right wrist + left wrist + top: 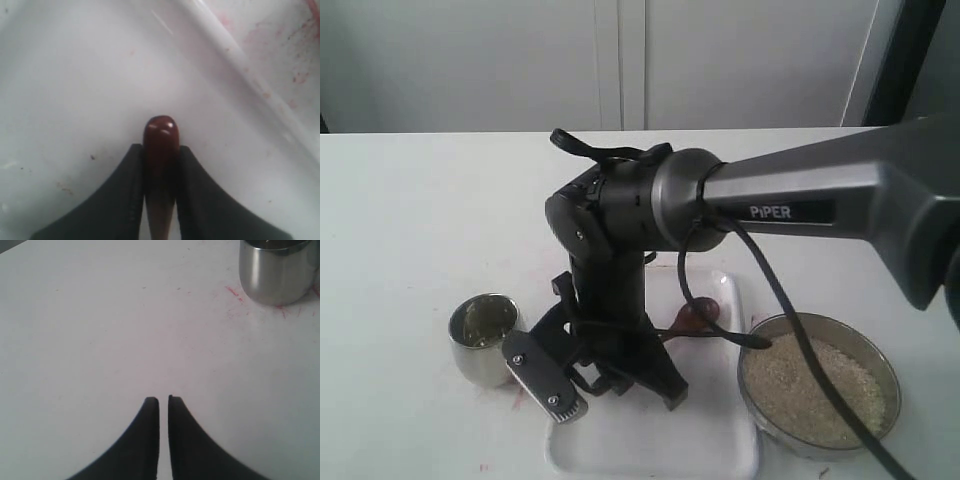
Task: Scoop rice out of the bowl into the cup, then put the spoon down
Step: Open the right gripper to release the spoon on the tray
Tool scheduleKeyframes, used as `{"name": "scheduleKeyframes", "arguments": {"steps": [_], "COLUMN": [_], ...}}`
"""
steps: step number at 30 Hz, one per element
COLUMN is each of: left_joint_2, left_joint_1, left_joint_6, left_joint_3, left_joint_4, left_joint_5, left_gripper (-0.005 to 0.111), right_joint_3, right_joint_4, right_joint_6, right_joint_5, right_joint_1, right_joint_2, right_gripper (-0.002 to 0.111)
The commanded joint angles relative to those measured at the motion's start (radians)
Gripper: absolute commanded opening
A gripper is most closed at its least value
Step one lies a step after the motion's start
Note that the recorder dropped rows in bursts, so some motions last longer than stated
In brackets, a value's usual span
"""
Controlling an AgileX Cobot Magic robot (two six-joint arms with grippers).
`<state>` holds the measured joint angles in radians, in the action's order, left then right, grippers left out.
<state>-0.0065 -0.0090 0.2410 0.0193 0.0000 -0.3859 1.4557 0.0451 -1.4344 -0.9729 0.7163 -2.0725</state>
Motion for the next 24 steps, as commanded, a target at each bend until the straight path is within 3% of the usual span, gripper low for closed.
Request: {"name": "scheduleKeyframes", "arguments": {"steps": [1, 14, 20, 24], "left_joint_2": [0.007, 0.007, 0.007, 0.007], "left_joint_1": [-0.004, -0.004, -0.004, -0.004], "left_joint_6": [-0.006, -0.006, -0.006, -0.006], "left_joint_3": [-0.009, -0.009, -0.009, -0.009], "left_joint_4": [-0.006, -0.006, -0.006, -0.006], "left_joint_5": [-0.048, -0.048, -0.048, -0.048], "left_gripper": [0.014, 0.014, 0.014, 0.014], "right_joint_3": [-0.003, -0.003, -0.003, -0.003], "right_joint_4": [-0.001, -0.038, -0.045, -0.045], "right_joint_6": [0.026, 0.111, 0.111, 0.122], "right_joint_5": [-0.003, 0.009, 0.007, 0.012], "right_joint_1": [0.001, 0.001, 0.001, 0.001], "right_joint_2": [-0.006, -0.006, -0.006, -0.006], "right_gripper": [0.000, 0.001, 0.024, 0.028]}}
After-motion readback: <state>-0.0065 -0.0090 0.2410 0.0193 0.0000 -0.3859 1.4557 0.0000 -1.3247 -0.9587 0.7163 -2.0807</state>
